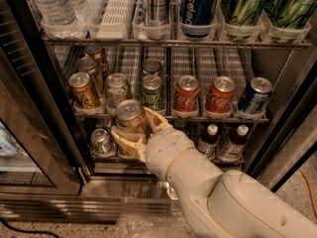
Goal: Pick orange can from middle shelf of fridge
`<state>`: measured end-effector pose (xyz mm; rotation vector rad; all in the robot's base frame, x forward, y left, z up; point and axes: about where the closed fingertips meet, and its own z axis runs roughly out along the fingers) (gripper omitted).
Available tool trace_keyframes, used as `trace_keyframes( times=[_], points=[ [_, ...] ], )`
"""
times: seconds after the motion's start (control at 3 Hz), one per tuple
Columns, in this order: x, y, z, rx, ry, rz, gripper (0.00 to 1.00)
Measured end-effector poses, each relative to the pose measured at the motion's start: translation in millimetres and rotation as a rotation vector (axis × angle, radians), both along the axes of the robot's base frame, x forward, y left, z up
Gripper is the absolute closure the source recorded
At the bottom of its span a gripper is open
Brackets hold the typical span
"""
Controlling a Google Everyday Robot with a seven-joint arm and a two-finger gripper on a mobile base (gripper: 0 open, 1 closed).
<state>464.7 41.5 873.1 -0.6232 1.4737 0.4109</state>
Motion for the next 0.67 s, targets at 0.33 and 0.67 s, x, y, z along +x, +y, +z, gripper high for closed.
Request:
trace_keyframes(
  times=[0.33,0.67],
  points=[
    [-22.5,6.1,6.7,-0.063,0.029,0.013,1.00],
    [-22.5,6.1,6.7,-0.063,0.029,0.013,1.00]
  ],
)
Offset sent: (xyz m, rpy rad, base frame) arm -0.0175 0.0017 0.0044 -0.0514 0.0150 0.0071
